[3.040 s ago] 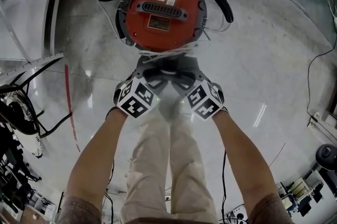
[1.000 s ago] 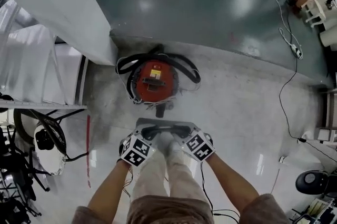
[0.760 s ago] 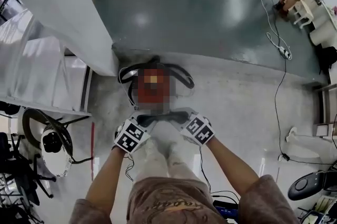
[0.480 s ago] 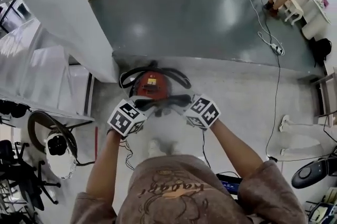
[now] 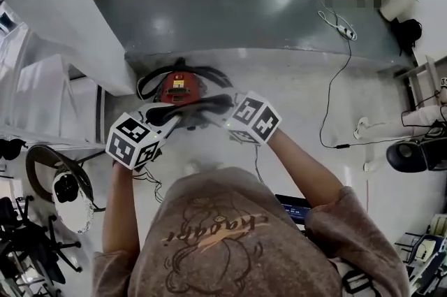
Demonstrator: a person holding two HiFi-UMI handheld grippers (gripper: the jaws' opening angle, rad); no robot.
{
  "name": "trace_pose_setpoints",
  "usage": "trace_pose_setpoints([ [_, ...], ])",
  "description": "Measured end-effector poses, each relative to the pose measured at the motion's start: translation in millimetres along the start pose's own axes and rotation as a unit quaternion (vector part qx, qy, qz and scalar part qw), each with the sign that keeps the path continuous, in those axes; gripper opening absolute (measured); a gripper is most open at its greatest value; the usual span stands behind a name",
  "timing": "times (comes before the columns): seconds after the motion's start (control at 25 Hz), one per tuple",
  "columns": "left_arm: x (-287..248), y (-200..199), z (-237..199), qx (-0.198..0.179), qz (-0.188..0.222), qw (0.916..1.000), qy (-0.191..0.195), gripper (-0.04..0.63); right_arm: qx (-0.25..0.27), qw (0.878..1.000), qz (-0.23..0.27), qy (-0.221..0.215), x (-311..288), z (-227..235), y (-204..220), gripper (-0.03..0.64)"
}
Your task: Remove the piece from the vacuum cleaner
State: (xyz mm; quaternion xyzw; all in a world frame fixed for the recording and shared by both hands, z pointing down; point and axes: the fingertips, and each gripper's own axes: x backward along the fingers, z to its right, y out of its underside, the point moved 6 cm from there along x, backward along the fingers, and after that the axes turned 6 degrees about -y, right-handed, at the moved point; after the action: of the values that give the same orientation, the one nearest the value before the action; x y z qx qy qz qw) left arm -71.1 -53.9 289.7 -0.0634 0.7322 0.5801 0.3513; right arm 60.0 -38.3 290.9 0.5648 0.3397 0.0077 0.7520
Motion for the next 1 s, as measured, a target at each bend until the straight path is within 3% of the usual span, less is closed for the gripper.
trace_pose_setpoints([
  [0.2,0.8,-9.6,21.1,-0.014,0.014,0.9998,-0.004,0.055,-0.021,1.000,0.011,0.010,22.2,-9.9,4.4,0.058],
  [0.48,3.7,3.5,38.2,0.009,0.044,0.9990,-0.007,0.061,-0.035,0.999,0.023,0.027,29.8,-29.1,15.6,0.064],
  [1.0,-5.1,22.3,50.0,0.029,0.039,0.9988,-0.002,0.064,-0.053,0.998,0.020,0.030,27.6,-41.2,38.5,0.063],
])
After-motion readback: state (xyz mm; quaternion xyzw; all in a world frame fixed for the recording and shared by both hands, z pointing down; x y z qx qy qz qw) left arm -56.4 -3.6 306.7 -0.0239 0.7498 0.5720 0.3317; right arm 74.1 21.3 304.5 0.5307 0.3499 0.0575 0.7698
